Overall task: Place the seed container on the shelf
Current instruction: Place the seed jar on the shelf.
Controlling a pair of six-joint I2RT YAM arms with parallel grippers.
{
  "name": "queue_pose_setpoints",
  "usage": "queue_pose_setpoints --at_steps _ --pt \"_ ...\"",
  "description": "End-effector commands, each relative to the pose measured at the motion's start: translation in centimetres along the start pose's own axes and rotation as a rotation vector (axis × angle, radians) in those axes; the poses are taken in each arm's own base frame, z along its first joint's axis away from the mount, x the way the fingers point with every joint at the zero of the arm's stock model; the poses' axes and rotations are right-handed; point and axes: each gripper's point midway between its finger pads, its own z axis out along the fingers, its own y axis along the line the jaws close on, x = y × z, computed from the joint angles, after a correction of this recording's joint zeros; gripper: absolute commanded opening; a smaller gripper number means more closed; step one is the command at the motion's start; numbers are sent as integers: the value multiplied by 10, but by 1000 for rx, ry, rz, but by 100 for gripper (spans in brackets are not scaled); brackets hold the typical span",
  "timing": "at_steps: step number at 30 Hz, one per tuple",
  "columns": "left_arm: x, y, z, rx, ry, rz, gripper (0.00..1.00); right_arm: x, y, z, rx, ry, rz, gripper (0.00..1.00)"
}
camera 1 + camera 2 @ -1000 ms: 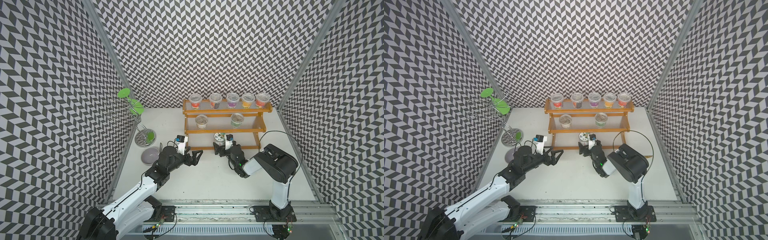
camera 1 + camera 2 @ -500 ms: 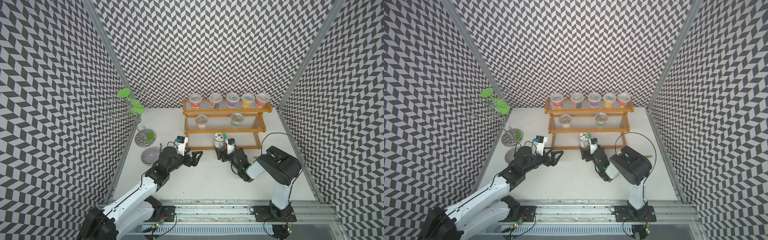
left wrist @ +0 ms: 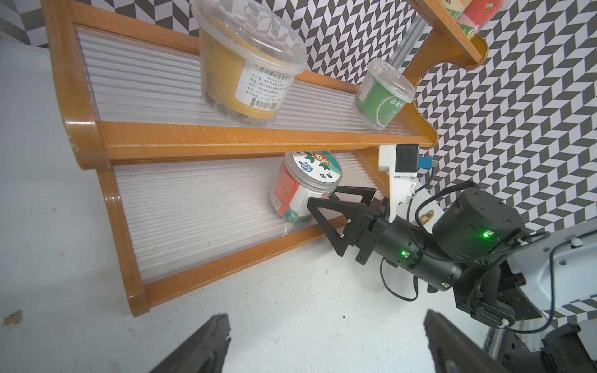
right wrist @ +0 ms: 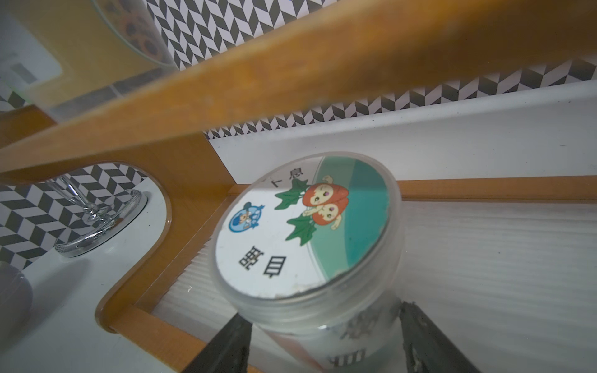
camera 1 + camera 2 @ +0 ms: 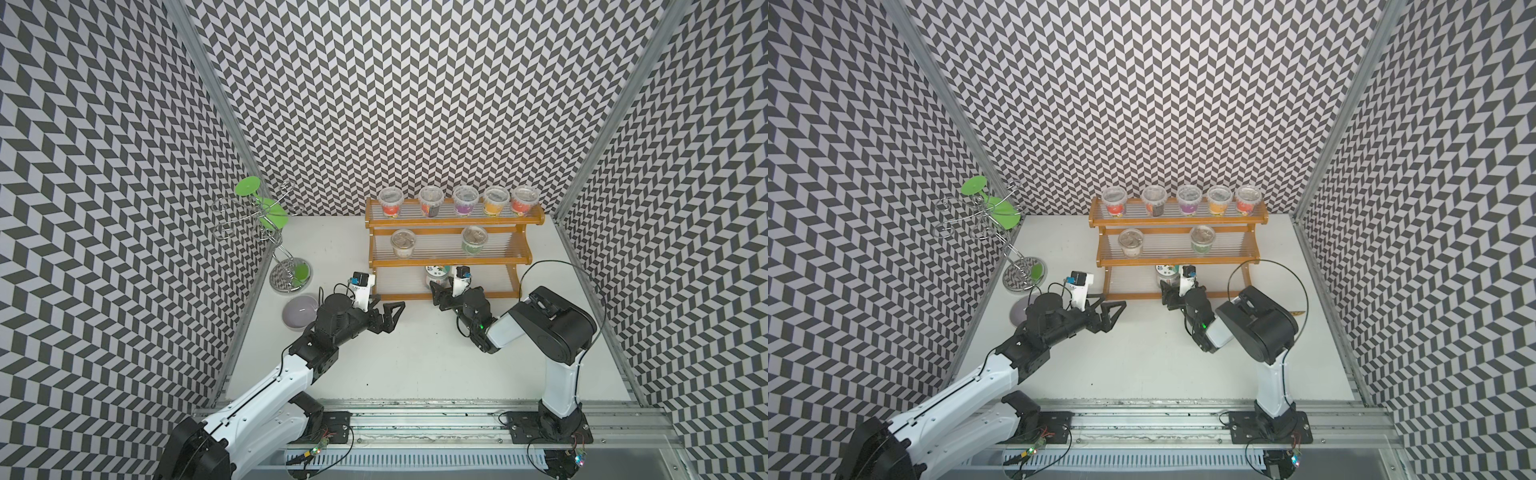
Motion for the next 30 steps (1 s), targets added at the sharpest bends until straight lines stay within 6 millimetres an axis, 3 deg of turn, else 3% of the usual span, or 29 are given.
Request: queue_pose_setpoints --at_steps 1,10,14,21,27,30 --pt "1 2 -1 -3 1 8 98 -8 -5 6 24 -36 30 72" --pt "2 2 -2 -6 4 9 98 -4 -3 4 12 -21 29 73" --pt "1 5 -3 -19 -3 7 98 -3 2 -6 -25 -7 25 82" --pt "-12 18 -12 -114 -66 5 99 -7 11 -54 -113 6 0 96" --pt "-36 44 -36 -301 -193 -3 100 -23 -16 -115 0 -50 -40 99" --pt "-52 56 -53 -399 -277 4 99 -48 -30 -134 102 -89 -111 100"
